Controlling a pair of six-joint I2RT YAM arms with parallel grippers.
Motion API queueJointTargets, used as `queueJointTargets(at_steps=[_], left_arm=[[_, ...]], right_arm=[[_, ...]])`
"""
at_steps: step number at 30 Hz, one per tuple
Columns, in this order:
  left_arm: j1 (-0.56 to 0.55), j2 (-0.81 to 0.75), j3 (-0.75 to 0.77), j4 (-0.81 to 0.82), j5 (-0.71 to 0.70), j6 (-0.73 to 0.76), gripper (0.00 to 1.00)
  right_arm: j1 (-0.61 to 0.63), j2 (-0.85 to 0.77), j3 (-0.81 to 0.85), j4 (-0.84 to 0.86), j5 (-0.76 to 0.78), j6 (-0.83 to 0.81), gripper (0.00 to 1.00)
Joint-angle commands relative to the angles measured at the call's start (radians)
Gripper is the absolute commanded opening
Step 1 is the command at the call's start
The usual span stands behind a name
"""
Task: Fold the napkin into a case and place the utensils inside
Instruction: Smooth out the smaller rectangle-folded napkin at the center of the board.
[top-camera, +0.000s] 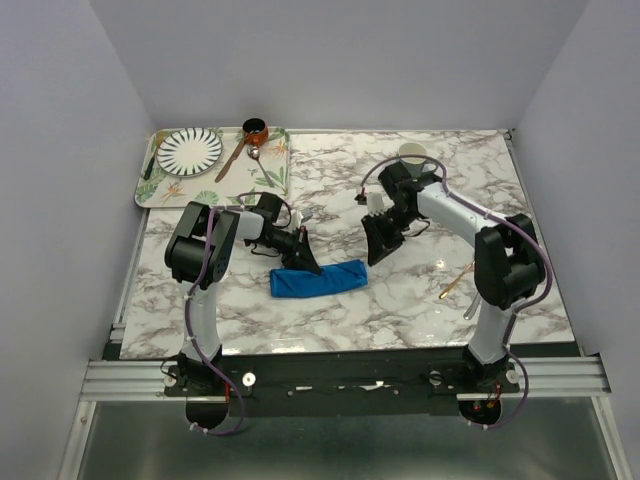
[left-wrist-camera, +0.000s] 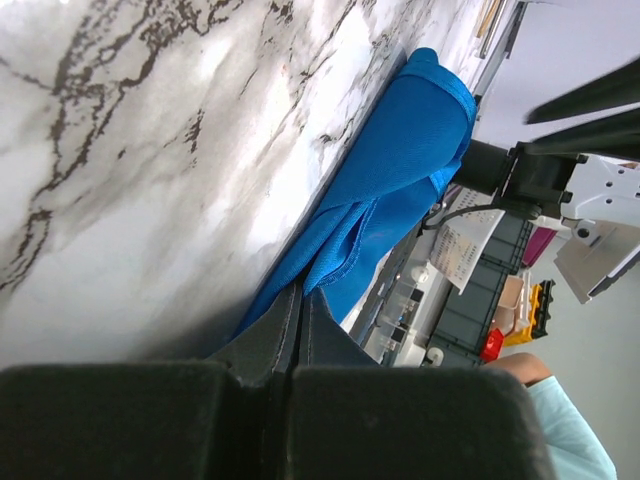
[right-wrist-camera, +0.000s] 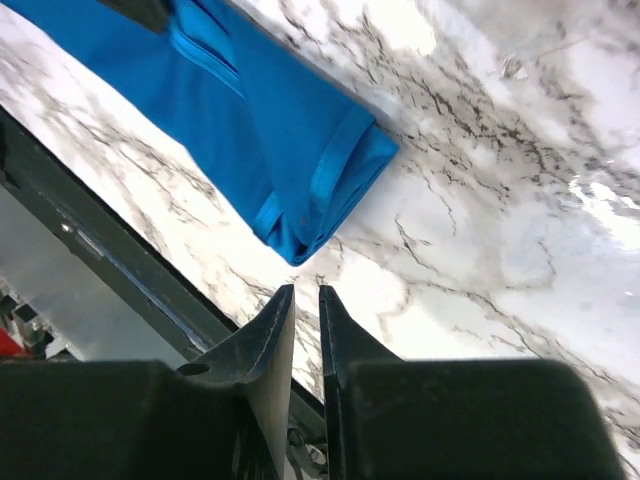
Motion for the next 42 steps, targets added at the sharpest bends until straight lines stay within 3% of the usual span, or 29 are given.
queueJointTargets(at_steps=[1, 16, 25, 36, 42], left_arm=[[0.000, 0.040, -0.044, 0.015, -0.214, 0.069, 0.00], [0.002, 0.056, -0.021, 0.035, -0.219, 0.043, 0.00], [0.000, 0.061, -0.015, 0.041, -0.229, 0.030, 0.00], [-0.001, 0.069, 0.073, 0.009, -0.266, 0.067, 0.00], [-0.003, 0.064, 0.062, -0.008, -0.263, 0.078, 0.00]], right_arm=[[-0.010, -0.037, 0.083, 0.041, -0.038, 0.020, 0.24], [0.044, 0.139, 0.023, 0.179, -0.089, 0.154, 0.25], [0.062, 0.182, 0.001, 0.196, 0.022, 0.117, 0.24], [0.060, 0.126, 0.073, 0.179, 0.131, 0.025, 0.24], [0.064, 0.037, 0.106, 0.182, 0.048, -0.004, 0.25]])
